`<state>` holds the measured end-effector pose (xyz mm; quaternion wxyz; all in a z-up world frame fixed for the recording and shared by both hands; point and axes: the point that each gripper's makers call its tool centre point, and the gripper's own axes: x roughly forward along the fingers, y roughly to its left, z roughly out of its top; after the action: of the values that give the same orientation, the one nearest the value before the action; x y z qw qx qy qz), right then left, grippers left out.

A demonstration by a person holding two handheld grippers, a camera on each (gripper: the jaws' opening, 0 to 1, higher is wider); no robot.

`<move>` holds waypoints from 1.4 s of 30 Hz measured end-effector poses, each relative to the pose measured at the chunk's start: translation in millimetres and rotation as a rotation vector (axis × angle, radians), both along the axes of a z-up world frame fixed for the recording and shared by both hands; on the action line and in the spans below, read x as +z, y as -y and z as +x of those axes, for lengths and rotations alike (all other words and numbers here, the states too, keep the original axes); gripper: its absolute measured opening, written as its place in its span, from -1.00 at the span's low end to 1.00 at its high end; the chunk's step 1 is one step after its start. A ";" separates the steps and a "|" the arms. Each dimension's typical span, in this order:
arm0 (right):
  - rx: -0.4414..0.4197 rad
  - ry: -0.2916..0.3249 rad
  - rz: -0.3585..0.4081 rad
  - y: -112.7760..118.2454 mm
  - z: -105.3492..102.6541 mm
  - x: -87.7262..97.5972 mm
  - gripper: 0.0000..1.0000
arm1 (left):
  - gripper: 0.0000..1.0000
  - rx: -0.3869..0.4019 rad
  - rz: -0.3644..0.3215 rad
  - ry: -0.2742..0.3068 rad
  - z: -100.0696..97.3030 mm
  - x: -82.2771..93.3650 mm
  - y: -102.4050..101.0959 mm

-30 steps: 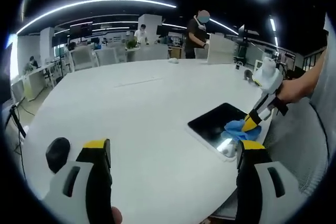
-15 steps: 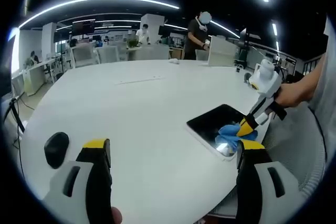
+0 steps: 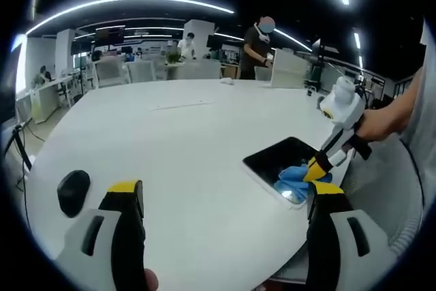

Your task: Wipe the mirror surface with the cleaning cloth until all visible marks leave the cleaned area.

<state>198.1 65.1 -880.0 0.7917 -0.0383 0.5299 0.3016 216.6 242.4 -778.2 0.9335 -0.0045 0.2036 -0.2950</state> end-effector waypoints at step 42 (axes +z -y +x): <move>0.079 -0.005 0.018 -33.0 -1.3 -0.1 -1.00 | 0.98 0.021 -0.010 -0.037 -4.1 -10.0 -4.0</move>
<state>196.8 98.1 -880.2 0.7781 -0.0514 0.5273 0.3374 212.5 246.4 -788.2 0.9326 -0.0167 0.2195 -0.2860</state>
